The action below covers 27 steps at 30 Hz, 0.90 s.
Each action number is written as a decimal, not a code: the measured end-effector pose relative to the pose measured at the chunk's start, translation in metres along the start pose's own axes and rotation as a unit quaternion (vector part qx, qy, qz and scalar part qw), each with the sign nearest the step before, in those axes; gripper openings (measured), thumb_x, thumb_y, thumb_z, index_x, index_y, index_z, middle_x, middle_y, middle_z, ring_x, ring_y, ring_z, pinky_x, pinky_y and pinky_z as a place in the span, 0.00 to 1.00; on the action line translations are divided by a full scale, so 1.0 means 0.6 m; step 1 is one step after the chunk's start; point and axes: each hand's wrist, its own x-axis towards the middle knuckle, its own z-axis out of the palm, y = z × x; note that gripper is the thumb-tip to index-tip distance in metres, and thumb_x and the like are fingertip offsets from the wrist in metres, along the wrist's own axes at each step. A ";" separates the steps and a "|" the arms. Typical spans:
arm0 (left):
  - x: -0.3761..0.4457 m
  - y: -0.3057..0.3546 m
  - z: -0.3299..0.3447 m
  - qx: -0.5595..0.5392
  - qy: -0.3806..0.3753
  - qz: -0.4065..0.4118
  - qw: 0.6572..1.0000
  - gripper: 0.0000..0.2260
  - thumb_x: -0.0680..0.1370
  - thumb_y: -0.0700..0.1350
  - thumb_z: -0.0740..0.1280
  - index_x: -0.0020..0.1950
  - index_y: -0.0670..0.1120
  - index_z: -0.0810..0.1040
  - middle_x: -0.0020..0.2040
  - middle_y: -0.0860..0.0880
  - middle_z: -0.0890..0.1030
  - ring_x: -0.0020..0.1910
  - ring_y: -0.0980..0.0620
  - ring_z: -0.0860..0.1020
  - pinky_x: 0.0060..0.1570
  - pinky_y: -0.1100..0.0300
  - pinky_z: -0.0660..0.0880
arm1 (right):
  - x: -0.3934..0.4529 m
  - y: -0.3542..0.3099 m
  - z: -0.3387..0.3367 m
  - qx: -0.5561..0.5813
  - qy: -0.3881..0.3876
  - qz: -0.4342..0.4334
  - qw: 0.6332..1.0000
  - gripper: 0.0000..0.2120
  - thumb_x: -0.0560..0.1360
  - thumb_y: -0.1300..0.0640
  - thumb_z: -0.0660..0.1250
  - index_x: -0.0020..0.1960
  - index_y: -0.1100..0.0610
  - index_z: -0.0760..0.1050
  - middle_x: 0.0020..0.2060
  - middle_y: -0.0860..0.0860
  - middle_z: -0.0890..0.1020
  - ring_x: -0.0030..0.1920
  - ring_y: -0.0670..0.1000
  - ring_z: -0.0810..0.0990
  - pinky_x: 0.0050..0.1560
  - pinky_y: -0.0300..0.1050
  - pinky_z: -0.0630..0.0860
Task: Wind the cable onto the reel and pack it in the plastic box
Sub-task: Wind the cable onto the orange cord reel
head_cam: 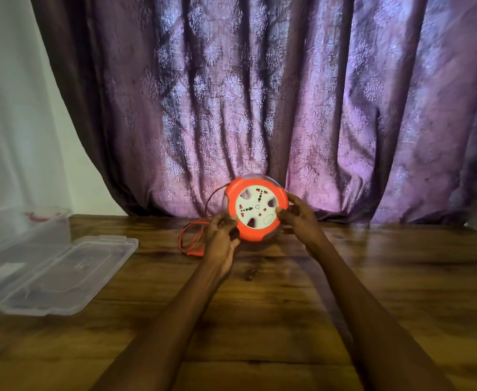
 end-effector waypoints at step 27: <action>-0.006 -0.025 -0.004 0.284 -0.074 0.158 0.943 0.13 0.75 0.41 0.73 0.53 0.55 0.74 0.46 0.50 0.81 0.44 0.56 0.82 0.43 0.60 0.80 | -0.020 0.039 0.015 -0.663 0.099 -0.278 0.688 0.29 0.70 0.48 0.70 0.70 0.38 0.70 0.52 0.52 0.80 0.50 0.59 0.76 0.46 0.52 0.69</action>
